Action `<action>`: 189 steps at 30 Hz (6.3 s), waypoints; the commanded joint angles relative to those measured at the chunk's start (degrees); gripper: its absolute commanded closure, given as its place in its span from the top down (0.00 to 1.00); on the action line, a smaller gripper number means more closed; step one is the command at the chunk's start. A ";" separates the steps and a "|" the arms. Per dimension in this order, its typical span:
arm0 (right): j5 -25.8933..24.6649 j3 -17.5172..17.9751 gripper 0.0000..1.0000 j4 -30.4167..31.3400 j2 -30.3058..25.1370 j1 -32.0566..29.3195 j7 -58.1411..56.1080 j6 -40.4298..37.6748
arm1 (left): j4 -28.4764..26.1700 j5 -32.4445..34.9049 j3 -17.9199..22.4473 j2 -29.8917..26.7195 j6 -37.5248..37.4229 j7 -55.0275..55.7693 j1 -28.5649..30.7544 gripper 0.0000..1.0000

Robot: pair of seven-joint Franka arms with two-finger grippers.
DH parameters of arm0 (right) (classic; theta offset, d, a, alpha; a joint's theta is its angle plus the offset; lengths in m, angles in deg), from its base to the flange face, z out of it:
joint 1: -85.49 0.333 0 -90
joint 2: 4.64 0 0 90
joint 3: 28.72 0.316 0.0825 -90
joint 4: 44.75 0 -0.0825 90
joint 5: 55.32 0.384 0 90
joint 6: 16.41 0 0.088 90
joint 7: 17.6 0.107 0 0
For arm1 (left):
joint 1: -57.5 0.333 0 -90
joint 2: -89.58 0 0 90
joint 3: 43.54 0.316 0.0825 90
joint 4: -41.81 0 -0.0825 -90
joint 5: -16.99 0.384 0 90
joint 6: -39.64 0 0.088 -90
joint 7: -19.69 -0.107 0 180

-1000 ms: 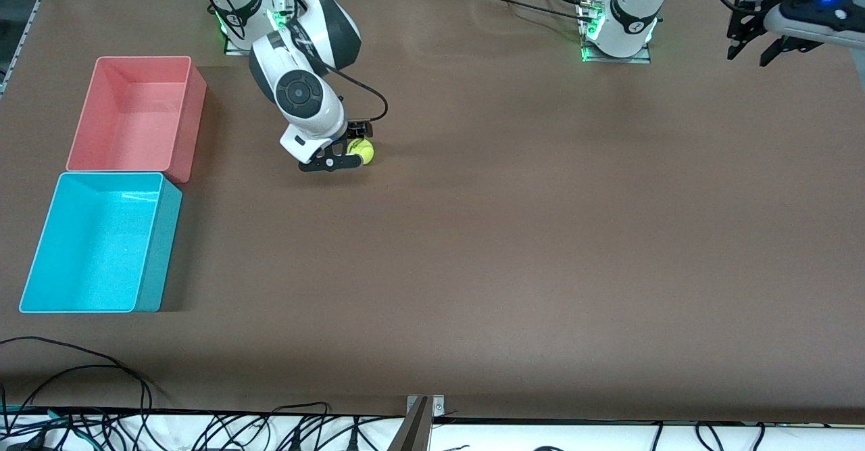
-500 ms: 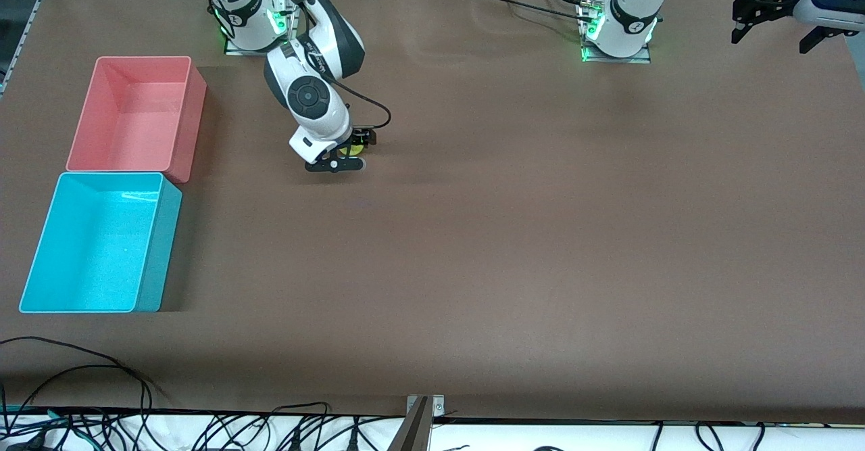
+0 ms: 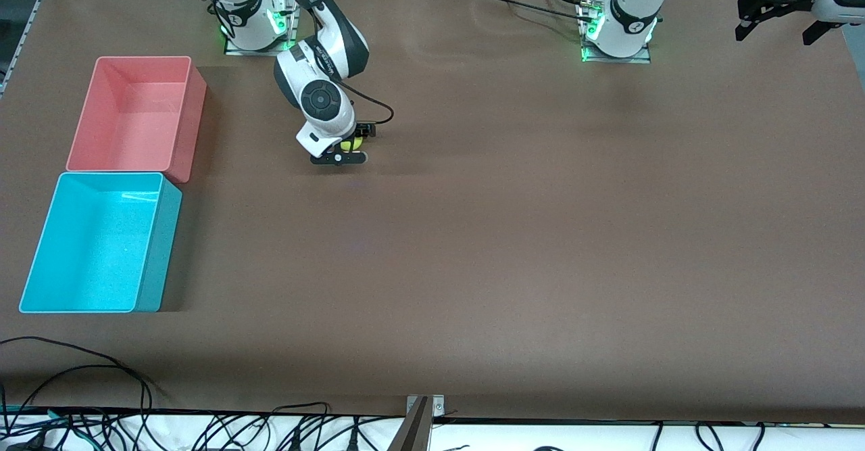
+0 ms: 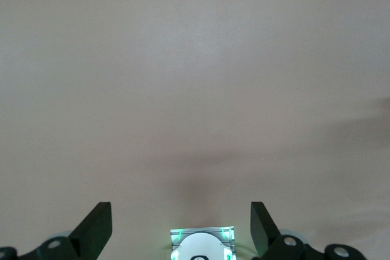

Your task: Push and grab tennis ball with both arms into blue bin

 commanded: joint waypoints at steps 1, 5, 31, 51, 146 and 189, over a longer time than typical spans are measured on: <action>0.82 0.01 0.91 0.70 0.83 0.78 0.50 2.26 | 1.93 -1.06 0.46 1.47 -1.18 0.91 -0.24 1.00; 0.82 0.01 0.72 0.70 1.18 1.22 0.50 3.41 | 2.28 -0.80 0.46 1.65 -1.09 0.82 -0.24 1.00; -0.05 -17.12 0.23 -13.26 -10.50 0.95 -18.91 -28.83 | 10.72 -0.18 0.72 9.29 -0.74 1.09 0.55 1.00; -9.28 -44.89 0.25 -18.55 -9.10 -0.01 -59.95 -33.96 | 13.89 -0.01 0.81 11.31 -0.21 1.09 0.55 1.00; 19.46 -48.69 1.00 -41.84 13.14 -13.29 -96.02 -41.68 | 14.41 -0.01 0.89 12.63 0.23 1.09 0.99 1.00; -7.00 -2.54 1.00 -14.76 -24.03 -37.89 -33.08 -27.18 | 14.41 0.08 0.90 12.63 0.23 0.82 1.17 1.00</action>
